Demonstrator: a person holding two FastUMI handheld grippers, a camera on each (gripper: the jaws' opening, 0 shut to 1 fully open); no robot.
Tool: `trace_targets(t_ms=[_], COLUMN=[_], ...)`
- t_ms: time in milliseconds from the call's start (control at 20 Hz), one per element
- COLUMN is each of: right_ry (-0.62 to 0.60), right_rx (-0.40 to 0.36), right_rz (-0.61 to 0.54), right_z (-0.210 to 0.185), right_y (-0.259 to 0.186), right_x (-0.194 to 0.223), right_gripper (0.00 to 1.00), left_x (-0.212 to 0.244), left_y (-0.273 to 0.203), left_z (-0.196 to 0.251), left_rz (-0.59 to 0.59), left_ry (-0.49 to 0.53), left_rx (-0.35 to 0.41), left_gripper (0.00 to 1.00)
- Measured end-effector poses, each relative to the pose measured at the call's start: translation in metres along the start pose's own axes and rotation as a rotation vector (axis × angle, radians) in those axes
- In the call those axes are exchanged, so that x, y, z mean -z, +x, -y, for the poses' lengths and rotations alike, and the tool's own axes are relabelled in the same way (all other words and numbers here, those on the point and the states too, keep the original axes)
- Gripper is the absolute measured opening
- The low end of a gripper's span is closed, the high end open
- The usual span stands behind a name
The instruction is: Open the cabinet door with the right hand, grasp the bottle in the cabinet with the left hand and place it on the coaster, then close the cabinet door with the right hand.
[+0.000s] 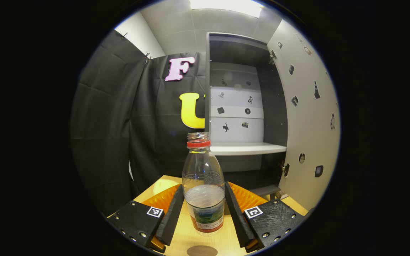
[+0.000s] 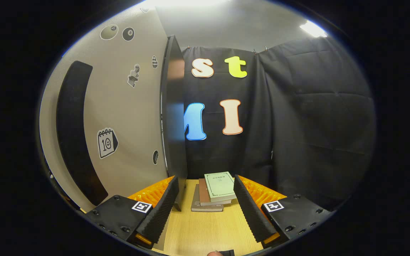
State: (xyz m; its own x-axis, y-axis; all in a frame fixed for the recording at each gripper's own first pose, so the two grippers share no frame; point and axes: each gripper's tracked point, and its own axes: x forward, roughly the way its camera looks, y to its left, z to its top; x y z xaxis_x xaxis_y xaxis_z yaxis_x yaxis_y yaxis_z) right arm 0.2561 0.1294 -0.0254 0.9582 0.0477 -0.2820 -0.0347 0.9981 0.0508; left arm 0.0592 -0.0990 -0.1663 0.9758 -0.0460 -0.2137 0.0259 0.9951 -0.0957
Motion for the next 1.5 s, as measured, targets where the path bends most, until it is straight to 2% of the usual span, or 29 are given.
trace_targets(t_ms=[50, 450, 550, 650, 1000, 1400, 1450, 1500], right_ry=[0.0, -0.013, -0.018, -0.024, -0.05, -0.048, -0.049, -0.05], right_rx=[0.004, 0.009, 0.011, 0.014, 0.016, 0.023, 0.022, 0.021], right_rz=[0.001, -0.05, -0.055, -0.058, -0.078, -0.075, -0.076, -0.077], right_z=[0.0, 0.001, 0.001, 0.001, -0.001, 0.0, 0.0, -0.001], right_y=[0.0, 0.003, 0.004, 0.005, 0.006, 0.01, 0.01, 0.01], right_x=[0.0, 0.014, 0.015, 0.015, 0.02, 0.02, 0.021, 0.022], right_gripper=[0.98, 0.98, 0.98, 0.98, 0.98, 0.98, 0.93, 0.93], left_x=[0.009, 0.084, 0.1, 0.114, 0.145, 0.16, 0.158, 0.159], left_y=[-0.003, -0.023, -0.026, -0.026, -0.025, -0.03, -0.029, -0.03], left_z=[-0.001, -0.007, -0.008, -0.01, -0.007, -0.004, -0.004, -0.003], left_rz=[-0.011, -0.095, -0.114, -0.128, -0.144, -0.135, -0.126, -0.13], left_ry=[-0.005, -0.024, -0.035, -0.039, -0.024, -0.008, -0.007, -0.003], left_rx=[-0.001, -0.025, -0.031, -0.039, -0.05, -0.076, -0.078, -0.08], left_gripper=[0.63, 0.67, 0.63, 0.65, 0.65, 0.65, 0.65, 0.65])
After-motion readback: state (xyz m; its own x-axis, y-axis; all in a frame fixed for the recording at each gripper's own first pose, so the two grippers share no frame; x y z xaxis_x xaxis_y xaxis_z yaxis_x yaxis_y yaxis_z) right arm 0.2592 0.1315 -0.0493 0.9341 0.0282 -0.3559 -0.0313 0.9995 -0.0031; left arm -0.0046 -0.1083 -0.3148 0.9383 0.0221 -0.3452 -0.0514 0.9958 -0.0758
